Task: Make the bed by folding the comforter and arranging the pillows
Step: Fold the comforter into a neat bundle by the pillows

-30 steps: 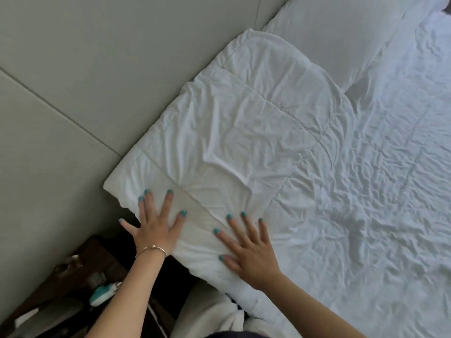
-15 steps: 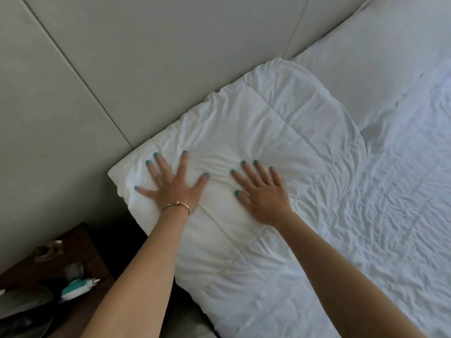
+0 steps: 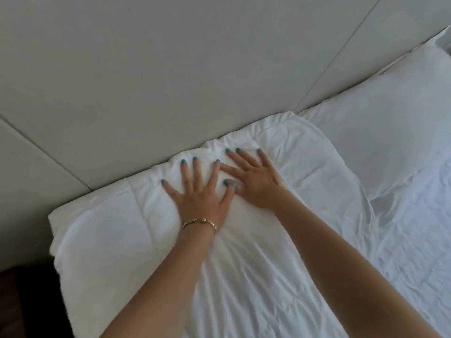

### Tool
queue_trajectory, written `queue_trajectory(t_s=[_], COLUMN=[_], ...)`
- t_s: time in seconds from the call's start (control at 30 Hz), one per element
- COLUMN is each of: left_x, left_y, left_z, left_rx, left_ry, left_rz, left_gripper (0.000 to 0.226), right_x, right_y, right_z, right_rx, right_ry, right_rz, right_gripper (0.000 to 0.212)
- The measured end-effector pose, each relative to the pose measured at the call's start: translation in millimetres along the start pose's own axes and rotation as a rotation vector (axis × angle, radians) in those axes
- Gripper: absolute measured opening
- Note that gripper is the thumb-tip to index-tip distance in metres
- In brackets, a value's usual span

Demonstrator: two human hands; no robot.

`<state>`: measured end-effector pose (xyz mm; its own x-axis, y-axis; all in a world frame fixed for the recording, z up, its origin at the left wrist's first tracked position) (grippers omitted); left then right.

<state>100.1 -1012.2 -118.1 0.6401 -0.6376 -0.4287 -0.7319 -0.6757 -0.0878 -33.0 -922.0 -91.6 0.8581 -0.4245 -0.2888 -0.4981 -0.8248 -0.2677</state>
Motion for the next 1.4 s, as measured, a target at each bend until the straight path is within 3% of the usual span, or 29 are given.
queue_trajectory(t_s=[0.1,0.2,0.3,0.33,0.4,0.47,0.53,0.63,0.73,0.83,0.93,1.03,1.17,1.27,1.33,1.4], left_x=[6.3,3.8,5.6,5.8,6.7,6.9,5.7,5.8,10.4,36.0,95.2,152.3,144.2,75.1,33.7,26.0], left_y=[0.0,7.7,11.9,12.6,15.6,17.6,16.4,15.5,4.6,-35.3,-85.3,-106.8,-125.9,-181.8,-233.1,-270.2], left_z=[25.3,39.8,49.6,52.7,57.3,58.4,56.4,44.6,21.6,-6.5,-32.3,-55.8,-66.1,-49.1,-25.6,-4.0], left_rx=[-0.171,-0.2,-0.212,-0.207,-0.179,-0.147,-0.105,-0.037,0.014,-0.061,-0.094,0.052,0.012,-0.078,-0.082,-0.084], left_ry=[0.006,-0.007,0.006,0.008,0.016,0.032,0.045,0.046,0.041,0.072,0.079,0.032,-0.105,-0.172,-0.09,-0.027], left_rz=[0.045,0.065,0.058,0.06,0.051,0.031,0.001,-0.012,0.047,0.102,-0.026,-0.213,-0.309,-0.093,0.112,0.198], left_gripper=[0.071,0.071,0.072,0.072,0.072,0.072,0.071,0.071,0.067,0.064,0.063,0.063,0.056,0.059,0.058,0.053], right_x=[-66.8,-136.2,-174.5,-175.6,-163.2,-143.5,-119.9,-66.1,4.6,57.3,82.5,95.4,105.3,117.4,128.4,143.3], right_y=[9.7,14.7,11.4,10.6,9.5,4.6,-7.0,-44.6,-97.6,-143.8,-173.7,-196.8,-234.8,-252.3,-260.5,-270.8], right_z=[29.7,62.8,89.4,94.0,93.8,81.8,63.9,46.3,37.0,31.1,29.2,24.7,26.6,27.6,28.3,32.9], right_rx=[0.006,0.193,0.375,0.363,0.175,-0.097,-0.247,-0.145,-0.024,-0.023,-0.014,-0.043,-0.032,-0.042,-0.069,-0.108], right_ry=[0.088,0.113,0.335,0.396,0.397,0.35,0.362,0.5,0.435,0.385,0.402,0.373,0.368,0.44,0.452,0.386], right_rz=[0.282,0.546,0.84,0.916,0.966,0.898,0.766,0.628,0.555,0.525,0.517,0.412,0.329,0.32,0.293,0.203], right_gripper=[0.052,0.054,0.058,0.06,0.059,0.051,0.047,0.052,0.062,0.064,0.061,0.057,0.053,0.053,0.054,0.054])
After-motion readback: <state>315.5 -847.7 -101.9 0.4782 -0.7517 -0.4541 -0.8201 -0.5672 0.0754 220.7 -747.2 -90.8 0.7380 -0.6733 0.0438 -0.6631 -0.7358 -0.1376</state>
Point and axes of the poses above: each hand's wrist, its own y-axis towards the middle knuckle, its own z-axis out of the palm, x = y × z, the point moved 2 cm from there along y, towards the middle knuckle, and after that the axes turned 11 degrees about -y, right-handed, at the moved point
